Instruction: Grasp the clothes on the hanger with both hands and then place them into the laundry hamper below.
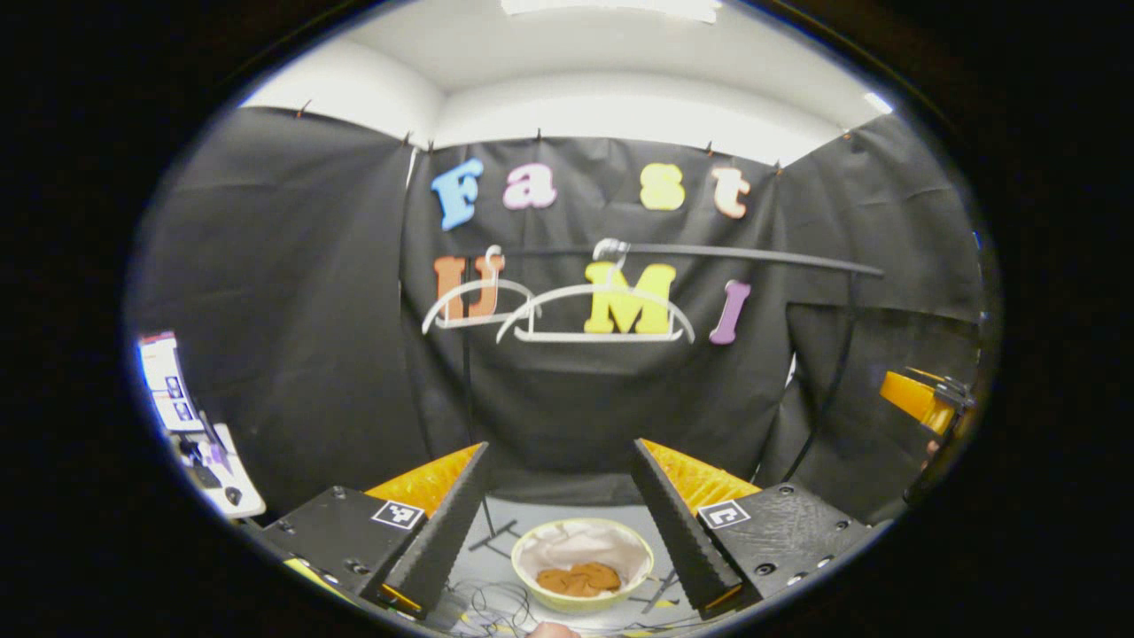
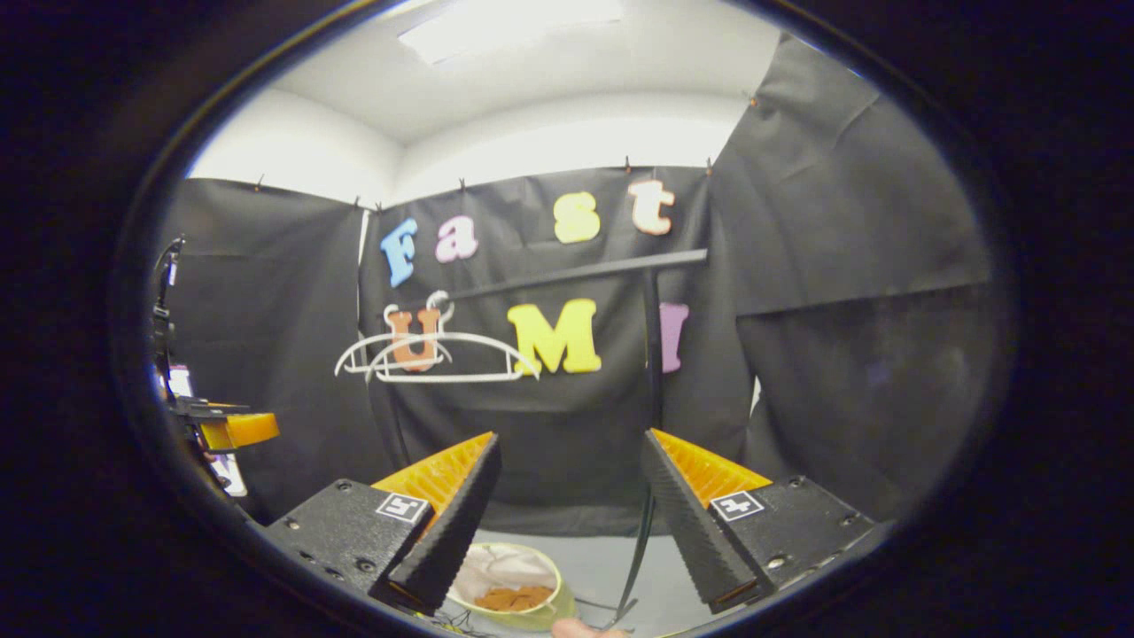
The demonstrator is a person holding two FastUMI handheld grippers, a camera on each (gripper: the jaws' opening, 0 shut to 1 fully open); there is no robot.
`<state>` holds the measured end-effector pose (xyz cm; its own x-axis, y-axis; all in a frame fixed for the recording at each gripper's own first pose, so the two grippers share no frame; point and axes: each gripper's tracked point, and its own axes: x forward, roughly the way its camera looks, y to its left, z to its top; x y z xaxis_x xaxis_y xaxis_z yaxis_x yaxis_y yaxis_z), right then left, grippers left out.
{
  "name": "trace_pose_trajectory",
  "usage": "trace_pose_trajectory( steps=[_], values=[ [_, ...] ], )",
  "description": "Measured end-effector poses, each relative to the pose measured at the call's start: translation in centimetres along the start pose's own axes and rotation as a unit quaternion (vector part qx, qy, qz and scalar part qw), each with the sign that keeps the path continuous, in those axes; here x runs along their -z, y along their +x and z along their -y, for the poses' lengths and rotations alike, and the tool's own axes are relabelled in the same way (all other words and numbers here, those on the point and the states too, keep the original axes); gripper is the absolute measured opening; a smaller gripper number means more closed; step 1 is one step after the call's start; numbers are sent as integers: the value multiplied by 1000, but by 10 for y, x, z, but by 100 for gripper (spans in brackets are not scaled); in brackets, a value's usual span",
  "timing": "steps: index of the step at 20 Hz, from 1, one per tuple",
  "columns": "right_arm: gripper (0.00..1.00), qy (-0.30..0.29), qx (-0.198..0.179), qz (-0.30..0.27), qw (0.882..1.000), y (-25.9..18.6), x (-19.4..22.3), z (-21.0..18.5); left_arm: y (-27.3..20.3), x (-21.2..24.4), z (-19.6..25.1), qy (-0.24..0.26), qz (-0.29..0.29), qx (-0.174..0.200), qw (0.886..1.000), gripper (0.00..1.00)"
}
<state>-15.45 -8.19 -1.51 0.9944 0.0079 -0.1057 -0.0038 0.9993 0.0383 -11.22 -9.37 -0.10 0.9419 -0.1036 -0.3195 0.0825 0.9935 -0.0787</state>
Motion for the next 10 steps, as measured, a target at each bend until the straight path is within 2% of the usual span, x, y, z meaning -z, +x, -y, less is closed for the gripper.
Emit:
trace_pose_trajectory(
  steps=[2, 5, 10],
  values=[
    [100, -7, -3, 31, 999, -12, -20, 4, -21, -31, 2, 3, 46, -1, 999, 100],
    [99, -16, -9, 74, 997, -32, -44, 5, -43, -53, 11, 12, 105, -4, 994, 100],
    [99, -20, -29, 113, 993, -50, -52, -11, -54, -53, 17, 37, 145, -10, 989, 100]
  ],
)
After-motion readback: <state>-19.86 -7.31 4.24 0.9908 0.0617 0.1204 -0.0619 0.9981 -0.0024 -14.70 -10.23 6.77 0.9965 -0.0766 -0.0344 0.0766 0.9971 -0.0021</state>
